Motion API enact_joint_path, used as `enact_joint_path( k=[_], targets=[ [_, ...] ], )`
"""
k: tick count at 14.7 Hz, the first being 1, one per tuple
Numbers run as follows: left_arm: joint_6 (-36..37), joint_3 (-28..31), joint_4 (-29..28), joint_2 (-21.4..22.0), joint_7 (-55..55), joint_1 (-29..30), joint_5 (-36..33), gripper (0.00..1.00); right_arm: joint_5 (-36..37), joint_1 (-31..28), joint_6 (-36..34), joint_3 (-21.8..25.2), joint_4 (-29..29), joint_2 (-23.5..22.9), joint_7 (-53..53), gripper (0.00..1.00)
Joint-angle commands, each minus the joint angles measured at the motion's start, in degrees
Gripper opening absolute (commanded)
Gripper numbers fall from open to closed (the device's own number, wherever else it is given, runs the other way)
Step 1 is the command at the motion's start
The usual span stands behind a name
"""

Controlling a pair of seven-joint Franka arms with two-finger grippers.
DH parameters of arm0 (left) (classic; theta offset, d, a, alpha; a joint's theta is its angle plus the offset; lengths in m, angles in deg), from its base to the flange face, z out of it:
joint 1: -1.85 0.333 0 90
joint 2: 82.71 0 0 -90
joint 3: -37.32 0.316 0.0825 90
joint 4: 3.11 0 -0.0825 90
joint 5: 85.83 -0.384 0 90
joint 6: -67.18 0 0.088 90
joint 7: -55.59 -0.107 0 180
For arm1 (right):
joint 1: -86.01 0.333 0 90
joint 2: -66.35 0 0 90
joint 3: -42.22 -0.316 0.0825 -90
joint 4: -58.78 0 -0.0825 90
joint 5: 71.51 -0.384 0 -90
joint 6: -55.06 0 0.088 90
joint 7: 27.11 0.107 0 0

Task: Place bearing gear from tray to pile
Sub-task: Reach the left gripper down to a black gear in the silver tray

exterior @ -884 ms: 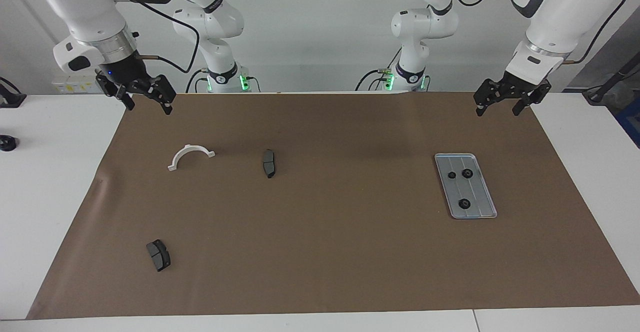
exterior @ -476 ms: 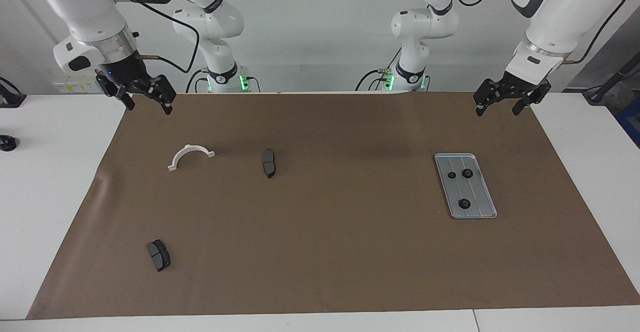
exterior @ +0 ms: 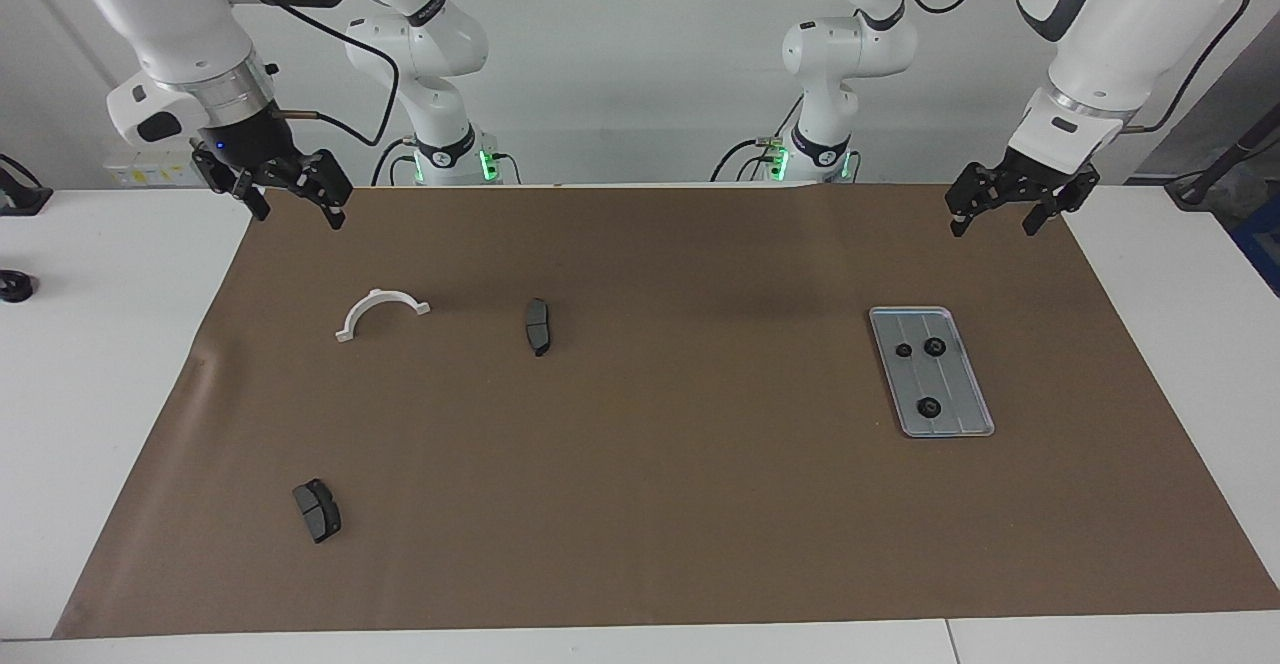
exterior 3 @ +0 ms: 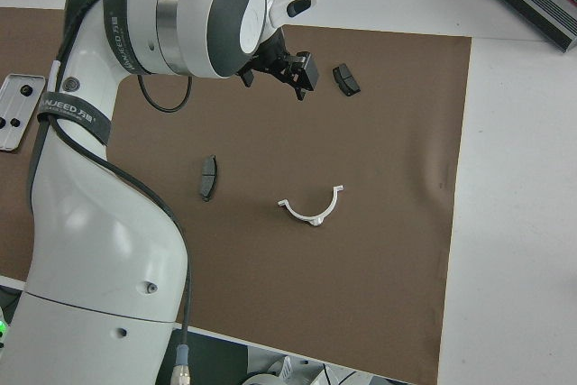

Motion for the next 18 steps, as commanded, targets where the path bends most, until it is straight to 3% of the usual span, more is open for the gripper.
enact_joint_path(
  k=[1,9,18],
  targets=[
    [-7.78,0.24,-9.02,3.84,-0.59,0.67,0.37,1.0,-1.0,-0.32,0.16,-0.15,-0.74,0.76,-1.32,1.0],
    [-26.07,0.24,-23.17,1.83,-0.94,1.38,0.37,1.0,-1.0,-0.32,0.16,-0.15,-0.66,0.76,-1.32,1.0],
    [-38.91,0.24,-29.34,-3.54,-1.12,1.56,0.46,0.99,-1.0,-0.23,0.16,-0.06,-0.74,0.76,-1.32,1.0]
  ],
)
